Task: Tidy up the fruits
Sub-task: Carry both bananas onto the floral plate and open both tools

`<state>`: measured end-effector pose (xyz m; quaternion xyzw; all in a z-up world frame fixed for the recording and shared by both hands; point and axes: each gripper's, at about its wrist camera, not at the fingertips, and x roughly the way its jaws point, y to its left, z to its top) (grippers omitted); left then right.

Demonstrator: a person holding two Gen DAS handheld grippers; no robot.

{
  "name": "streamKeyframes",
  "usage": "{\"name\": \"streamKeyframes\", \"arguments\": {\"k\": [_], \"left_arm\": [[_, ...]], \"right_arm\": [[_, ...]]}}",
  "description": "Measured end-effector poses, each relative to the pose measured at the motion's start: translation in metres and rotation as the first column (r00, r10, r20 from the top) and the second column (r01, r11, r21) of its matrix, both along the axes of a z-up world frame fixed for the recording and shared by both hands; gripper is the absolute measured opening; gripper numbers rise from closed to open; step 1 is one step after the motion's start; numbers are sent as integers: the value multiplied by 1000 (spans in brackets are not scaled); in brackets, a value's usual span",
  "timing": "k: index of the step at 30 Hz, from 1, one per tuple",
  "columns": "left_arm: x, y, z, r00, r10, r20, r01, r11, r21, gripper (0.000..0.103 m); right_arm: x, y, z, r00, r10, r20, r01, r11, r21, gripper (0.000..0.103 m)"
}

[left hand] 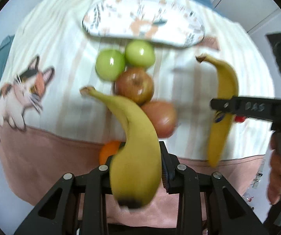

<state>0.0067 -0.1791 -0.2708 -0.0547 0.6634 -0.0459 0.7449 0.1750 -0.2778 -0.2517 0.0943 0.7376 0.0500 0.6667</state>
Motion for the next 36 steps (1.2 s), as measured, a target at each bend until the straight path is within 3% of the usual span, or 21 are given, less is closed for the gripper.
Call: {"name": "streamKeyframes", "arguments": {"k": [2,7,9,14,16,17,19,24,31,33,36], "left_arm": [[-4,3,15,999,-14,37,14,1000,-2,28],[62,24,104,996,-41,80,43,999,-22,27],[82,26,120,995,-45,88,48,998,-35,27],[162,31,122,995,-61,83,67,995,-67,26],[191,36,122,994,-69,87,75,994,-73,8],[206,38,119,993,-72,88,79,994,-79,6],[235,38,114,993,-106,58,112,987,-111,6],[284,53,78,998,-58,-5,57,992,-110,6],[301,70,42,989,-91,-119,76,990,-120,8],[296,75,40,977,-134,-164,118,988,-103,16],[277,86,39,964,-212,-161,203,976,-73,23]], "right_arm": [[-6,0,6,1000,-28,9,28,999,34,37],[1,-2,31,997,-49,53,45,995,86,37],[10,0,42,996,-54,70,46,994,101,37],[42,15,51,992,-100,76,86,981,173,37],[59,17,52,990,-121,71,105,975,198,37],[66,17,51,989,-135,63,118,970,213,37],[88,20,46,987,-159,37,145,957,252,37],[132,20,31,978,-206,-16,203,945,258,37],[170,28,-22,962,-246,-115,268,932,245,37],[175,29,-31,963,-240,-125,264,935,238,36],[175,34,-30,969,-218,-113,239,943,231,36]]}}
